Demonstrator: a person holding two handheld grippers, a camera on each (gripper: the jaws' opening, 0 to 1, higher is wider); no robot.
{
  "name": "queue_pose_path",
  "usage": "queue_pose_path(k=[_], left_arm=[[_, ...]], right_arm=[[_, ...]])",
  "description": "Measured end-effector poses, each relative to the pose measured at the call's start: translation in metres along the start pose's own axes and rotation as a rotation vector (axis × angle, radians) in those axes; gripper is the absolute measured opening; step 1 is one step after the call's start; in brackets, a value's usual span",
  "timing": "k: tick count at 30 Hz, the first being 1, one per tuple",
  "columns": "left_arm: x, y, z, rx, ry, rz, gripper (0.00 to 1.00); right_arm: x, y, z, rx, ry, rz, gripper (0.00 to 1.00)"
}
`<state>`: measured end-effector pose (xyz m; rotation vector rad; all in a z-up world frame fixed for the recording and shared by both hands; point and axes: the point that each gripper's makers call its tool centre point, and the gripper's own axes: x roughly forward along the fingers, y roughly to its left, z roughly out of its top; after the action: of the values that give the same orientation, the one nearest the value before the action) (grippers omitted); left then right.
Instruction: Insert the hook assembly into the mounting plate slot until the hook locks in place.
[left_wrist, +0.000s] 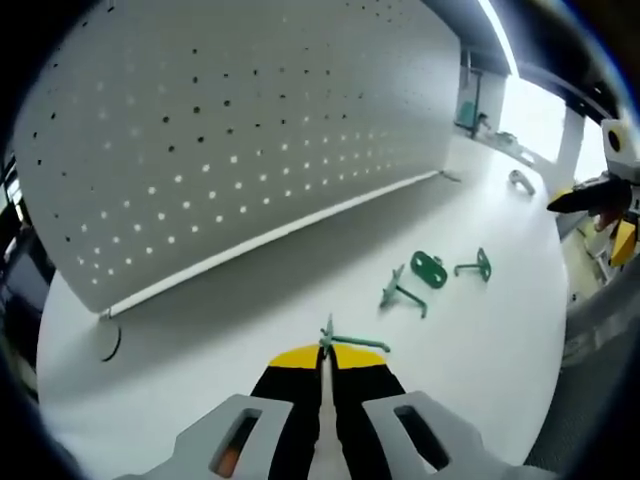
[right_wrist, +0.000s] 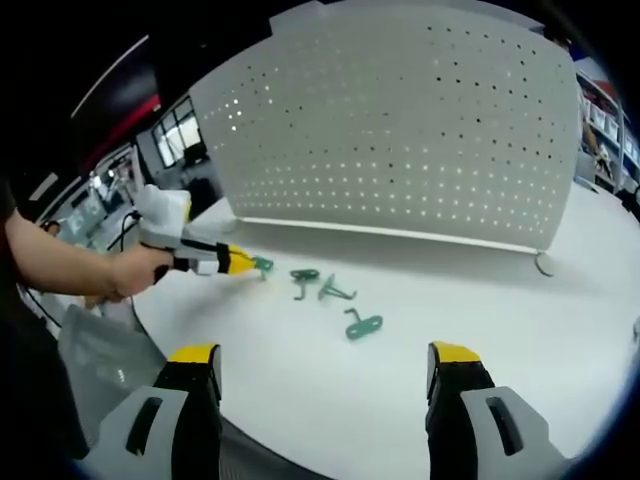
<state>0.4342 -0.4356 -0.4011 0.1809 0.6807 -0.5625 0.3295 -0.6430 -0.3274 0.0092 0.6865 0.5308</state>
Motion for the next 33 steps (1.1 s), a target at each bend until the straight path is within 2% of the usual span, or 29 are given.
queue_pose_path(k=[3,8,15,25,33], left_arm=[[-0.001,-0.002,0.004,-0.008,-0.011,-0.017,0.02],[0.002,-0.001,0.002,-0.030,0.000,-0.021,0.01],[0.003,0.000,0.004,0.003,-0.002,-0.010,0.01],[0.000,0.001,0.012,-0.020,-0.018,-0.015,0.01],[-0.011,-0.002,0.025,0.004,-0.029,-0.017,0.01]], right_arm=[[0.000,0.001,0.001,-0.003,-0.003,0.002,0.85],[0.001,0.004,0.002,-0.008,-0.004,0.007,0.85],[-0.002,0.003,-0.001,-0.004,-0.002,0.001,0.85],[0.000,0.005,0.002,-0.009,-0.006,0.004,0.85],[0.000,0.006,0.004,-0.012,-0.012,0.006,0.85]])
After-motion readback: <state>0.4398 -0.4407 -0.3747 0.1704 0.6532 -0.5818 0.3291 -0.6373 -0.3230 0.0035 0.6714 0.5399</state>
